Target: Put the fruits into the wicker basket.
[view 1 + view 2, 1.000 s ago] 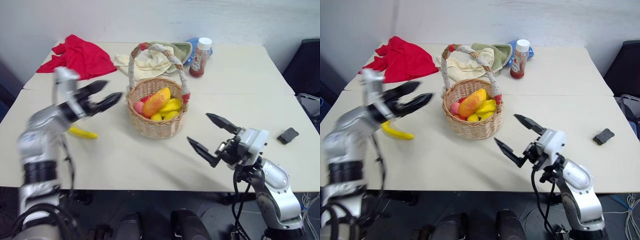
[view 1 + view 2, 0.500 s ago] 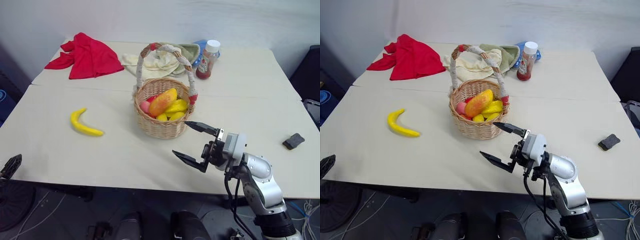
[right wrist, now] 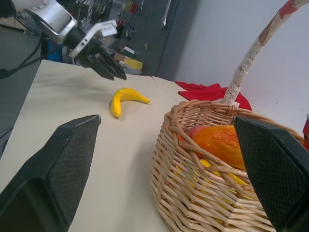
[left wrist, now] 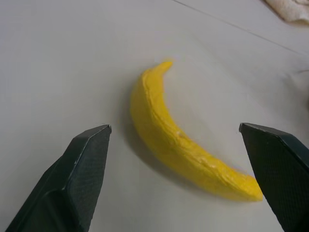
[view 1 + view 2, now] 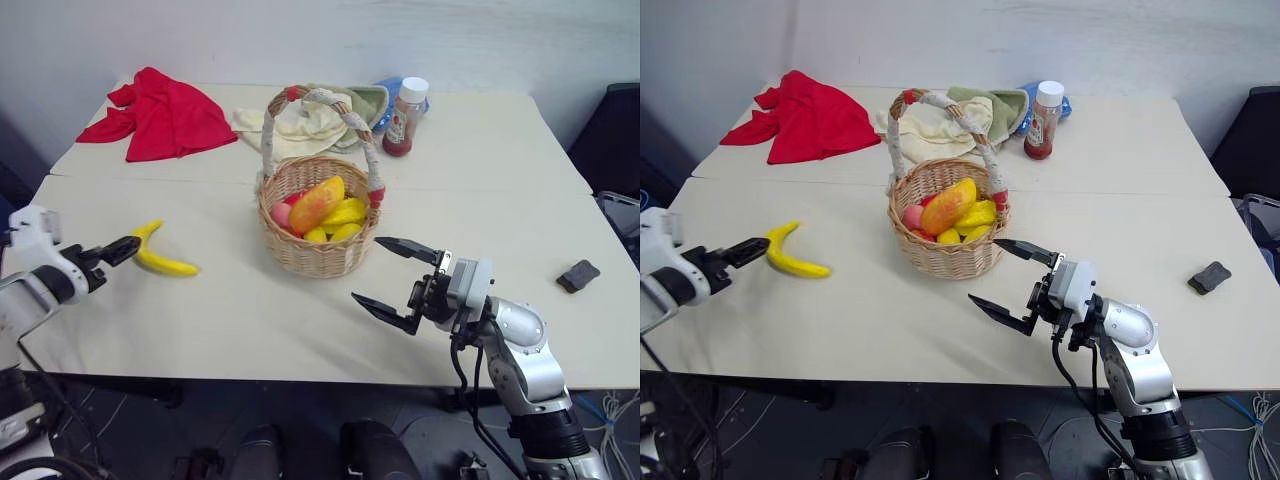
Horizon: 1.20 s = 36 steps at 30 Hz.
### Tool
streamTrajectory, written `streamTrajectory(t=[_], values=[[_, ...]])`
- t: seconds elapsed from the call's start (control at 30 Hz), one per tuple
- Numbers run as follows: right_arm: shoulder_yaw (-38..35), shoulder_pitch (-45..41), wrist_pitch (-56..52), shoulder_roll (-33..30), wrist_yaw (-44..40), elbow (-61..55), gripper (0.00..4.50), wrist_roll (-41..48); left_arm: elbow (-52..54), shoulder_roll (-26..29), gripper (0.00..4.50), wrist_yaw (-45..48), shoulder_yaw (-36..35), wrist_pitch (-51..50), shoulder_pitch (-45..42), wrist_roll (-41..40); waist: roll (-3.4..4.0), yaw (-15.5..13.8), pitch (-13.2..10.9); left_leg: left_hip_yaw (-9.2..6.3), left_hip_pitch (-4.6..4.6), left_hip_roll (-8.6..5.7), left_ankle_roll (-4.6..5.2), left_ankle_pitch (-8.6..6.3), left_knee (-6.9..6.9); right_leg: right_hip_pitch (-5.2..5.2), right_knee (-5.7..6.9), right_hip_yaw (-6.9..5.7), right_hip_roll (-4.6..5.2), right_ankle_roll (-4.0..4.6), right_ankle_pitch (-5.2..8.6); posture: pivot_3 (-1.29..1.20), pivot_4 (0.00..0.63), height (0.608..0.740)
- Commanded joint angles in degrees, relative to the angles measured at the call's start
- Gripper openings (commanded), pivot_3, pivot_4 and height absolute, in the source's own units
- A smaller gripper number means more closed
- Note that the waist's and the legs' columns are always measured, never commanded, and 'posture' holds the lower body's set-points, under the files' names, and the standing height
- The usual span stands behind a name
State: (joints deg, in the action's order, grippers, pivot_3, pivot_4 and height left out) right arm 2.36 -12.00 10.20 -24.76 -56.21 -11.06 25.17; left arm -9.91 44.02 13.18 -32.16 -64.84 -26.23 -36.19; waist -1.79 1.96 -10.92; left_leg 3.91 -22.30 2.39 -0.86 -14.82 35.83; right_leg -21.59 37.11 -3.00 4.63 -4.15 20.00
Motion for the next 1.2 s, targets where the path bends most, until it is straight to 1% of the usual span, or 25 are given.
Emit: streamTrajectory(t=[0.03,0.13,0.23,0.37,0.5,0.57,0.6,0.7,0.73,0.8,0.9,0.97,1.03,1.1,1.2], values=[[-1.1,1.1,0.8,-0.4,0.8,-2.7,4.5,0.1,-4.1,1.2,4.47,0.8,4.2,1.4,-3.9,3.3,-0.01,-0.3,0.0,0.0,0.0,0.02,0.0,0.0,0.02,0.0,0.01,-0.01,-0.03,0.0,0.0,0.0,0.15,0.74],[-1.5,2.1,0.6,-0.4,1.8,-3.5,4.5,-0.2,-8.9,0.6,4.47,3.1,9.2,3.9,-6.3,6.4,-0.01,-0.4,0.0,-0.01,-0.02,0.03,-0.01,0.0,0.07,0.01,0.02,0.0,-0.01,0.0,0.0,0.0,0.15,0.74],[-1.6,2.9,0.6,-0.4,2.5,-4.2,4.5,-0.6,-15.4,-0.3,3.91,4.4,11.4,7.1,-9.2,8.7,0.0,-0.5,0.0,0.0,-0.01,0.03,-0.02,0.0,0.14,0.02,0.07,0.01,-0.01,0.0,0.0,0.0,0.15,0.74],[-2.2,3.9,0.7,-0.5,3.5,-4.9,4.5,-1.1,-20.2,-0.7,2.64,7.5,13.2,9.1,-12.9,10.3,0.0,-0.6,0.0,0.0,0.03,0.03,-0.04,0.02,0.16,0.02,0.21,0.0,-0.01,0.01,0.01,0.0,0.15,0.74],[-3.0,4.8,0.9,-1.1,4.3,-5.4,4.5,-1.3,-22.2,1.4,1.38,10.0,13.6,11.1,-15.0,11.7,0.0,-0.6,0.0,0.0,0.01,0.01,-0.03,0.02,0.2,0.02,0.22,0.01,0.0,0.01,0.01,0.0,0.15,0.74],[-3.9,5.5,0.9,-1.7,5.0,-5.8,4.5,-1.7,-15.7,3.3,0.84,15.7,16.4,13.5,-14.4,11.7,-0.02,-0.6,0.0,0.0,-0.01,0.01,-0.06,0.03,0.19,0.0,0.22,0.01,-0.01,0.01,0.01,0.0,0.15,0.74],[-4.5,5.8,0.9,-1.9,5.5,-5.9,4.5,-1.8,-12.0,3.5,0.68,18.7,17.1,14.8,-14.4,10.8,-0.06,-0.5,0.0,0.0,-0.03,0.02,-0.09,0.05,0.19,-0.02,0.21,0.0,-0.02,0.01,0.01,0.0,0.15,0.74],[-5.8,6.7,0.8,-2.3,6.8,-6.2,4.5,-2.0,-4.7,3.2,0.68,25.6,17.8,18.0,-14.5,8.3,-0.09,-0.5,-0.1,0.0,-0.09,0.03,-0.18,0.09,0.19,-0.03,0.13,0.01,-0.01,0.01,0.01,0.0,0.15,0.74],[-6.4,7.2,0.7,-2.4,7.5,-6.5,4.5,-2.2,-1.4,2.3,0.68,28.0,18.4,19.5,-15.3,7.2,-0.09,-0.6,-0.1,0.01,-0.09,0.01,-0.18,0.09,0.19,-0.03,0.13,0.03,0.0,0.01,0.01,0.0,0.15,0.74],[-7.2,8.2,0.5,-2.6,8.4,-7.0,4.5,-2.6,3.4,-0.1,0.68,31.9,20.1,21.9,-17.2,5.4,-0.09,-0.8,-0.1,0.01,-0.09,0.01,-0.18,0.09,0.2,0.0,0.12,0.03,0.01,0.01,0.01,0.0,0.15,0.74],[-8.0,9.5,0.4,-2.8,9.6,-7.9,4.5,-3.2,6.7,-6.4,0.68,31.2,24.9,21.9,-21.7,5.6,-0.08,-1.8,-0.1,0.03,-0.09,-0.02,-0.16,0.09,0.25,0.03,0.1,0.04,-0.01,0.01,0.0,0.0,0.15,0.74],[-8.1,10.0,0.2,-2.7,10.5,-8.7,4.5,-3.5,5.8,-12.0,0.68,28.7,27.2,22.4,-26.2,6.7,-0.07,-2.0,-0.1,0.09,-0.09,-0.06,-0.12,0.1,0.29,0.05,0.1,0.1,-0.02,-0.01,-0.01,0.0,0.15,0.74],[-8.0,10.6,0.0,-2.5,11.3,-9.6,4.5,-3.8,2.5,-17.1,0.68,24.8,27.4,21.4,-30.6,7.1,-0.08,-2.0,-0.1,0.09,-0.11,-0.07,-0.1,0.11,0.34,0.05,0.1,0.11,-0.08,-0.05,-0.02,0.0,0.15,0.74],[-7.9,11.3,-0.3,-2.4,12.0,-10.5,4.5,-4.0,-2.2,-20.6,0.68,21.2,27.6,19.4,-34.0,8.2,-0.07,-1.7,-0.1,0.1,-0.1,-0.07,-0.1,0.12,0.35,0.04,0.12,0.12,-0.12,-0.07,-0.03,0.0,0.15,0.74],[-7.7,12.3,-0.5,-2.4,12.7,-11.7,4.5,-4.2,-8.7,-22.8,0.68,19.6,30.8,19.6,-36.7,12.0,-0.03,-1.5,-0.1,0.22,0.01,-0.03,-0.11,0.12,0.31,0.01,0.18,0.2,-0.21,-0.1,-0.02,0.0,0.15,0.74]])
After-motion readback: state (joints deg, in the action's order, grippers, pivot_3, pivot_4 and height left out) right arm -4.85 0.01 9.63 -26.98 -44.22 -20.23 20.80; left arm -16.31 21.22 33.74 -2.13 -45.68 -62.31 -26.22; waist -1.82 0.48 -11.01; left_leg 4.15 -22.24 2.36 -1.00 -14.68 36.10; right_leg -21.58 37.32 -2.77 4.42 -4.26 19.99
